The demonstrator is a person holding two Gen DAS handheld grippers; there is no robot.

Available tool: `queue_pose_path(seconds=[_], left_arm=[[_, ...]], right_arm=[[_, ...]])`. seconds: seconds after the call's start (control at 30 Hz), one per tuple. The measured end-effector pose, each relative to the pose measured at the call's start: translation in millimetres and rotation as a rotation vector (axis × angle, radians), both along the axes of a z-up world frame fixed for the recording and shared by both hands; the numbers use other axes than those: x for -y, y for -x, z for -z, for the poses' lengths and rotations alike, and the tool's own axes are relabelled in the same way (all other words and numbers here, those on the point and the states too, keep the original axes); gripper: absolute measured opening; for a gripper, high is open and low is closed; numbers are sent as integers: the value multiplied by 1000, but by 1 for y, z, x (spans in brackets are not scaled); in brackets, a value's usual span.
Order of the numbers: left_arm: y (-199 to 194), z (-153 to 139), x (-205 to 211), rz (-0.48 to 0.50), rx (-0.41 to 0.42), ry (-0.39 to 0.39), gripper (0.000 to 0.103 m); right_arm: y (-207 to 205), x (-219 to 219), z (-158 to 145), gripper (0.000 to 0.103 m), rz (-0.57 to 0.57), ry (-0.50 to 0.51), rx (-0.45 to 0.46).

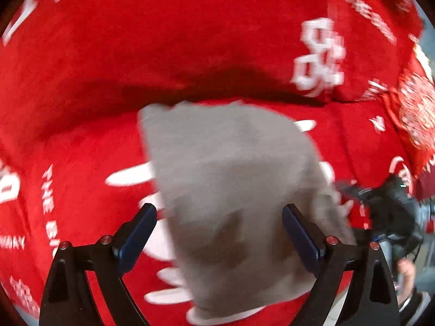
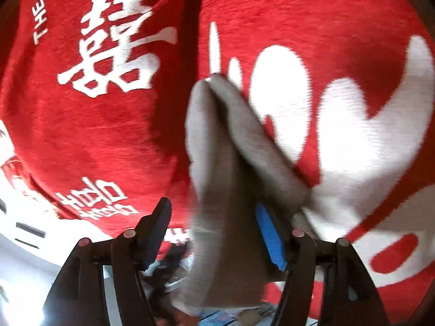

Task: Fold small clothes
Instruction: 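Lay the folded bundle on the blanket and open both grippers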

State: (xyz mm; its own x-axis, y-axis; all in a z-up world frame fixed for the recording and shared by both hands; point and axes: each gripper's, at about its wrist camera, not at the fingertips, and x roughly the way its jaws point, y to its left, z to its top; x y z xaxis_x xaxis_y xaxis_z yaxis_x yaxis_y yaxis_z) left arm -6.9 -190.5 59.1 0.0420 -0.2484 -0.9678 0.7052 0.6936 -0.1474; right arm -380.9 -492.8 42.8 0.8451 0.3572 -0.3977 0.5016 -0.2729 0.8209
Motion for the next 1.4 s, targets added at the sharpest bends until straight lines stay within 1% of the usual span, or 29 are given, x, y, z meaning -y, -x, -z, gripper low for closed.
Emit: queue_pose_path(seconds=[0.03, 0.07, 0.1, 0.13, 0.17, 0.2, 0.23, 0.3, 0.37, 0.4, 0.43, 0.5, 0.57, 0.6, 0.7, 0.73, 0.77, 0.87, 0.93, 0.97, 1.03, 1.13, 1.2, 1.23, 1.27, 1.33, 1.4], left_arm=[[-5, 5, -14, -30, 5, -17, 94], [-3, 9, -20, -44, 7, -27, 94], [-6, 15, -31, -70, 5, -46, 94], [-7, 18, -34, -79, 3, -52, 94], [-8, 23, -42, -97, 0, -68, 94], [-7, 25, -46, -104, 2, -76, 94], [-6, 28, -50, -114, 5, -81, 94], [-4, 30, -53, -121, 7, -78, 94], [0, 32, -56, -119, 17, -78, 94], [2, 34, -55, -114, 19, -82, 94], [5, 39, -56, -107, 17, -93, 94], [10, 49, -54, -95, 12, -119, 94], [15, 58, -57, -84, 6, -126, 94], [19, 60, -59, -81, 7, -128, 94], [26, 60, -66, -64, 21, -140, 94], [28, 59, -68, -58, 24, -147, 94], [30, 59, -70, -51, 27, -160, 94], [34, 57, -75, -52, 40, -193, 94], [38, 57, -81, -61, 47, -210, 94], [39, 58, -83, -63, 45, -215, 94], [46, 68, -89, -73, 32, -247, 94], [51, 76, -96, -85, 14, -280, 94], [54, 77, -102, -102, 6, -280, 94], [55, 76, -105, -110, 2, -276, 94], [56, 75, -107, -114, -3, -274, 94], [57, 73, -109, -113, -8, -266, 94], [59, 72, -110, -110, -11, -259, 94]], right_arm=[[-8, -4, 1, 68, -28, 2, -2], [-21, -8, 2, 68, -65, 12, -14], [-29, -8, 0, 68, -126, 37, -46], [-37, -8, -3, 61, -189, 69, -79], [-45, -8, -6, 25, -243, 106, -112], [-58, -9, -14, 21, -340, 181, -167], [-68, -10, -20, 21, -381, 238, -192], [-75, -12, -42, 21, -445, 362, -178], [-72, -13, -55, 20, -466, 430, -185], [-68, -12, -56, 20, -475, 455, -213], [-61, -10, -50, 20, -486, 464, -247], [-53, -8, -31, 20, -511, 463, -352], [-48, -8, -26, 22, -501, 436, -354], [-44, -7, -29, 22, -491, 443, -352], [-40, -9, -40, 28, -521, 492, -393], [-37, -8, -43, 33, -541, 519, -432], [-33, -8, -44, 35, -550, 530, -448], [-25, -8, -58, 35, -547, 547, -447], [-19, -8, -69, 35, -558, 577, -445], [-22, -13, -75, 35, -560, 582, -437], [-19, -18, -87, 35, -569, 592, -408], [-29, -35, -105, 34, -591, 613, -385], [-31, -46, -112, 24, -625, 624, -352], [-36, -53, -113, 18, -646, 632, -348], [-45, -61, -111, 18, -670, 646, -355], [-52, -73, -104, 18, -721, 682, -397], [-57, -78, -94, 18, -739, 701, -435]])
